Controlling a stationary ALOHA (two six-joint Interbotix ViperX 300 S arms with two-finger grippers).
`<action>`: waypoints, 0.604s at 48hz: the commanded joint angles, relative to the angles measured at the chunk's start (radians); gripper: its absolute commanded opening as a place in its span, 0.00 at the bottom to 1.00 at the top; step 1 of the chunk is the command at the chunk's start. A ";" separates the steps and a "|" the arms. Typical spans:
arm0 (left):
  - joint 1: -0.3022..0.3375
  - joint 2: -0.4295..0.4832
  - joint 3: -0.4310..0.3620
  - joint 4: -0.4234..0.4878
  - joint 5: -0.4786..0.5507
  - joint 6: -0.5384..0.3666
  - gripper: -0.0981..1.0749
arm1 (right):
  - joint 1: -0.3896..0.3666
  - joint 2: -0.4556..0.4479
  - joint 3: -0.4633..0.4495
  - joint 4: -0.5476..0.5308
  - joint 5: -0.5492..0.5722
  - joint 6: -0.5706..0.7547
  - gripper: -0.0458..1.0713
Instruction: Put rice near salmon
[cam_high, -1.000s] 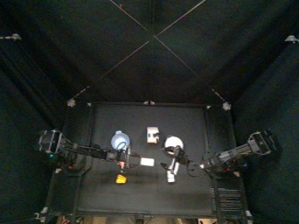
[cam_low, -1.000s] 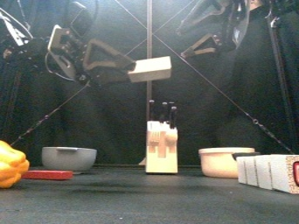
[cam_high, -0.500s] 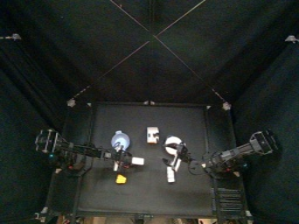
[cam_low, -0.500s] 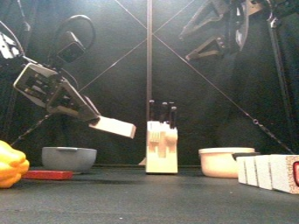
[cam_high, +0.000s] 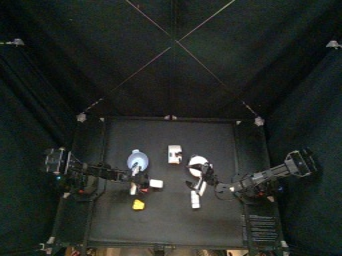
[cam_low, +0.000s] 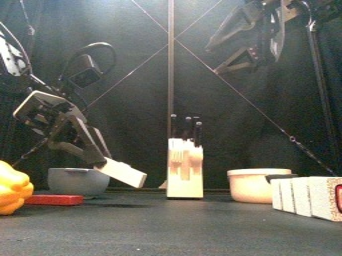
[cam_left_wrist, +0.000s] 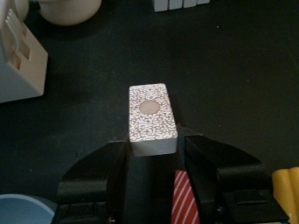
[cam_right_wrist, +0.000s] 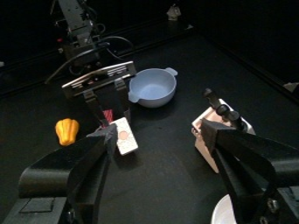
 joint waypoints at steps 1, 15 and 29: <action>0.003 0.002 -0.026 -0.011 0.018 -0.002 0.50 | -0.005 -0.005 -0.012 -0.003 0.003 0.002 0.97; 0.000 -0.015 -0.044 -0.040 0.117 -0.002 0.67 | -0.015 0.006 -0.015 0.005 0.003 0.002 0.97; -0.003 -0.017 -0.052 -0.041 0.123 -0.003 0.87 | -0.017 0.009 -0.015 0.009 0.003 0.002 0.97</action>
